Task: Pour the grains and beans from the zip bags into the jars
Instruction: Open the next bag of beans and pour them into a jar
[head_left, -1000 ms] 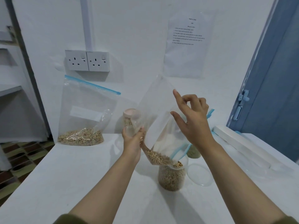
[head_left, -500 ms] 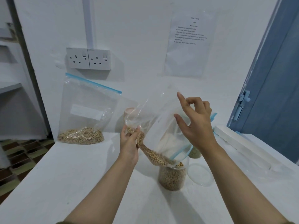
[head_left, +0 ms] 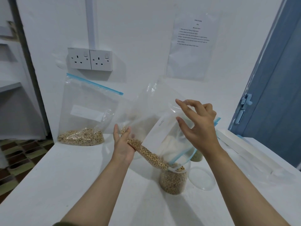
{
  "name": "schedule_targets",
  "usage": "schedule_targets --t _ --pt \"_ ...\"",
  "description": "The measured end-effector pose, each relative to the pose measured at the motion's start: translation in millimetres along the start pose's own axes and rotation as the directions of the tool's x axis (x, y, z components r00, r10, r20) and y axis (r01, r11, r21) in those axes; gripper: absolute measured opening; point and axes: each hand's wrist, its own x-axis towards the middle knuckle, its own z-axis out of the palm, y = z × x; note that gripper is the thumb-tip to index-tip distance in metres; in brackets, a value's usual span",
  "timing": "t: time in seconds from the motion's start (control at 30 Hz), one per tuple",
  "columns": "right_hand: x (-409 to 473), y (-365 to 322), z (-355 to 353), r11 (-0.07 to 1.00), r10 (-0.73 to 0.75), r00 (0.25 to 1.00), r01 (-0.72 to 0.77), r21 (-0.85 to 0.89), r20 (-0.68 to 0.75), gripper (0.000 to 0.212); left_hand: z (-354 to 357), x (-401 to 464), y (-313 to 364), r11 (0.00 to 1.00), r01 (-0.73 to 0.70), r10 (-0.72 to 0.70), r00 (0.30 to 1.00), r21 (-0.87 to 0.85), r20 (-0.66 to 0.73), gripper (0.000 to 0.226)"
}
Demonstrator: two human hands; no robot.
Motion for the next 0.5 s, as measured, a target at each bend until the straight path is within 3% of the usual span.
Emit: schedule_targets --t 0.33,0.5 --pt "-4 12 2 0.998 0.010 1.000 -0.010 -0.062 -0.001 0.041 -4 7 6 0.999 -0.033 0.033 0.999 -0.005 -0.033 0.056" --pt "-3 10 2 0.997 0.048 0.999 -0.048 -0.054 0.010 0.043 1 9 9 0.995 -0.075 0.073 0.997 -0.068 -0.032 0.063"
